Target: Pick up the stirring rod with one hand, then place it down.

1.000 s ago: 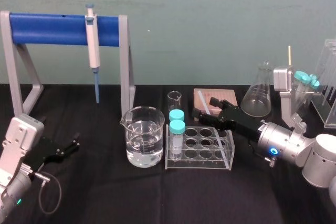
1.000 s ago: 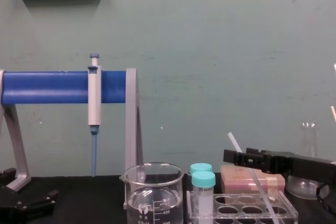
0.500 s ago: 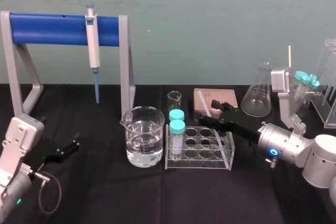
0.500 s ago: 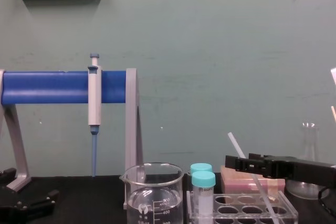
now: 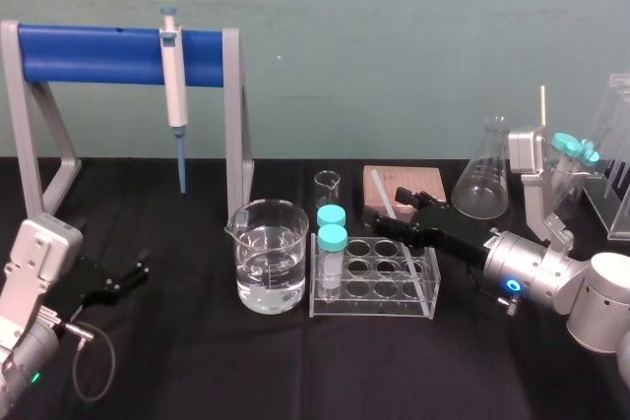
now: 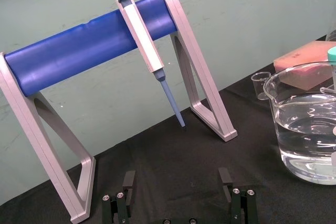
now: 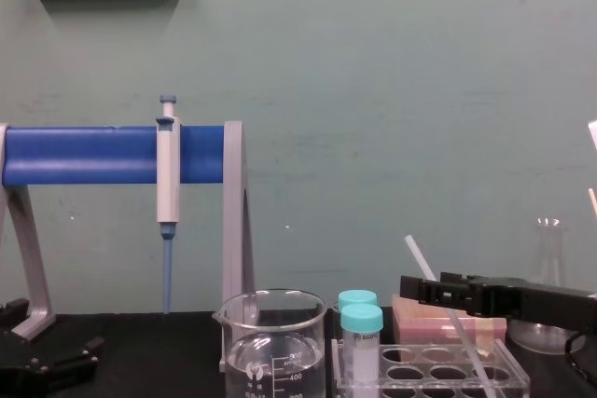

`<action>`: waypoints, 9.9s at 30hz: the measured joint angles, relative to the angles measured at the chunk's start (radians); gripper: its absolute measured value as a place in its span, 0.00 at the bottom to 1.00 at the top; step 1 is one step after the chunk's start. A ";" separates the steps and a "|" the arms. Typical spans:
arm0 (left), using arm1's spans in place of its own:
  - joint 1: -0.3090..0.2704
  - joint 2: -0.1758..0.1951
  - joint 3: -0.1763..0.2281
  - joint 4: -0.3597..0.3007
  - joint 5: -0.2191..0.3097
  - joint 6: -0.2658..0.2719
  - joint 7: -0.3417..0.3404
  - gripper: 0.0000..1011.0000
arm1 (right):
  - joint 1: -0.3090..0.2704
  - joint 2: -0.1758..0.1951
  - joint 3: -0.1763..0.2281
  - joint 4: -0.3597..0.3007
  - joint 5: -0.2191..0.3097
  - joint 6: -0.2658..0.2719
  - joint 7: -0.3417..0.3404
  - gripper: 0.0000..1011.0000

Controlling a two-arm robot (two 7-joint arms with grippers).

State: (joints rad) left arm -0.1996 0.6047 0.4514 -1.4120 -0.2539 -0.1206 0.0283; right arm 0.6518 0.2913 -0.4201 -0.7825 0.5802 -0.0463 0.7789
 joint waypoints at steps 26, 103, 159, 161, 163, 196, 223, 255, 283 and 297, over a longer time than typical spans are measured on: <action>0.000 0.000 0.000 0.000 0.000 0.000 0.000 0.99 | 0.000 0.000 0.000 0.000 0.001 -0.001 0.002 0.25; 0.000 0.000 0.000 0.000 0.000 0.000 0.000 0.99 | -0.232 -0.008 0.198 -0.303 -0.213 -0.512 -0.297 0.07; 0.000 0.000 0.000 0.000 0.000 0.000 0.000 0.99 | -0.230 -0.007 0.195 -0.302 -0.207 -0.511 -0.289 0.07; 0.000 0.000 0.000 0.000 0.000 0.000 0.000 0.99 | -0.230 -0.007 0.195 -0.302 -0.207 -0.511 -0.289 0.07; 0.000 0.000 0.000 0.000 0.000 0.000 0.000 0.99 | -0.230 -0.007 0.195 -0.302 -0.207 -0.511 -0.289 0.07; 0.000 0.000 0.000 0.000 0.000 0.000 0.000 0.99 | -0.230 -0.007 0.195 -0.302 -0.207 -0.511 -0.289 0.07; 0.000 0.000 0.000 0.000 0.000 0.000 0.000 0.99 | -0.230 -0.007 0.195 -0.302 -0.207 -0.511 -0.289 0.07; 0.000 0.000 0.000 0.000 0.000 0.000 0.000 0.99 | -0.195 -0.037 0.159 -0.243 -0.116 -0.454 -0.077 0.07; 0.000 0.000 0.000 0.000 0.000 0.000 0.000 0.99 | -0.134 -0.066 0.126 -0.089 -0.071 -0.461 -0.003 0.07; 0.000 0.000 0.000 0.000 0.000 0.000 0.000 0.99 | -0.104 -0.084 0.128 -0.006 -0.058 -0.447 0.018 0.07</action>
State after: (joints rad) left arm -0.1995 0.6047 0.4514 -1.4120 -0.2539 -0.1206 0.0283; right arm 0.5478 0.2076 -0.2919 -0.7883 0.5227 -0.4938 0.7965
